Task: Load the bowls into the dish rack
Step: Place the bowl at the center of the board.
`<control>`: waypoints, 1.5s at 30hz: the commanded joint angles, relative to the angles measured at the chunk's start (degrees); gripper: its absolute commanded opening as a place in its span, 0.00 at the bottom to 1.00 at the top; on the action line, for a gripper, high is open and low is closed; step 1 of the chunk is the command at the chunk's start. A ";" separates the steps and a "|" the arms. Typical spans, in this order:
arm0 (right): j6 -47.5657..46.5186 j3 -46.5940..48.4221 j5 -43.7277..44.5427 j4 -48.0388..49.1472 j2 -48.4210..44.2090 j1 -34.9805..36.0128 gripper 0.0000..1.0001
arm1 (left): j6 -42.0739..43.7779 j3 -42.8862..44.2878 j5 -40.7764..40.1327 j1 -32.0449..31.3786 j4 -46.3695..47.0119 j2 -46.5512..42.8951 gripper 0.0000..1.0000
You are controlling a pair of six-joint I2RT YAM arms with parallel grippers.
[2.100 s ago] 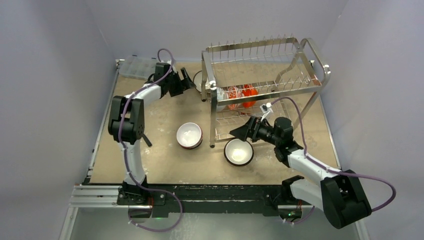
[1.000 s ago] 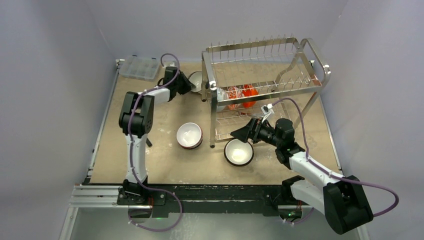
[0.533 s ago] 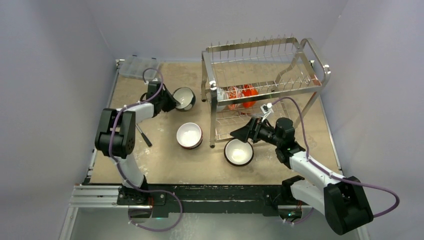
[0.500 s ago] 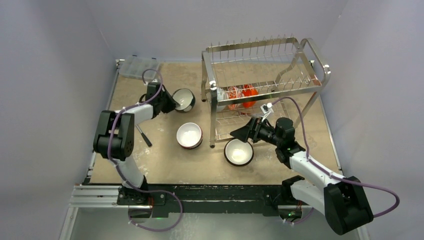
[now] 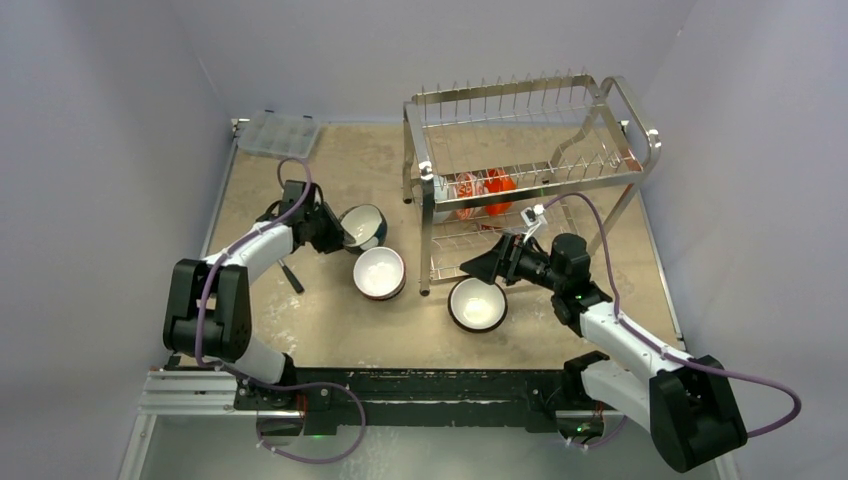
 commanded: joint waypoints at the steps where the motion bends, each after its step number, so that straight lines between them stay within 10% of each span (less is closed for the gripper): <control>1: -0.11 2.72 -1.56 0.63 -0.39 -0.03 0.99 | -1.47 2.18 6.44 0.31 -4.06 0.40 0.00; 6: -0.15 2.73 -1.43 0.61 -0.15 -0.03 0.99 | 0.65 2.56 5.75 0.48 -5.27 -0.09 0.08; 15: -0.49 3.14 -1.82 0.74 0.91 0.00 0.99 | 2.35 4.61 3.52 1.59 -8.01 -1.57 0.61; 30: -0.87 3.29 -2.15 1.44 2.37 0.00 0.99 | 8.06 5.91 -5.29 1.52 -15.94 -12.56 0.57; 45: -1.03 2.99 -1.78 0.98 1.88 0.03 0.99 | 13.47 9.49 -7.33 -0.75 -15.07 -3.48 0.40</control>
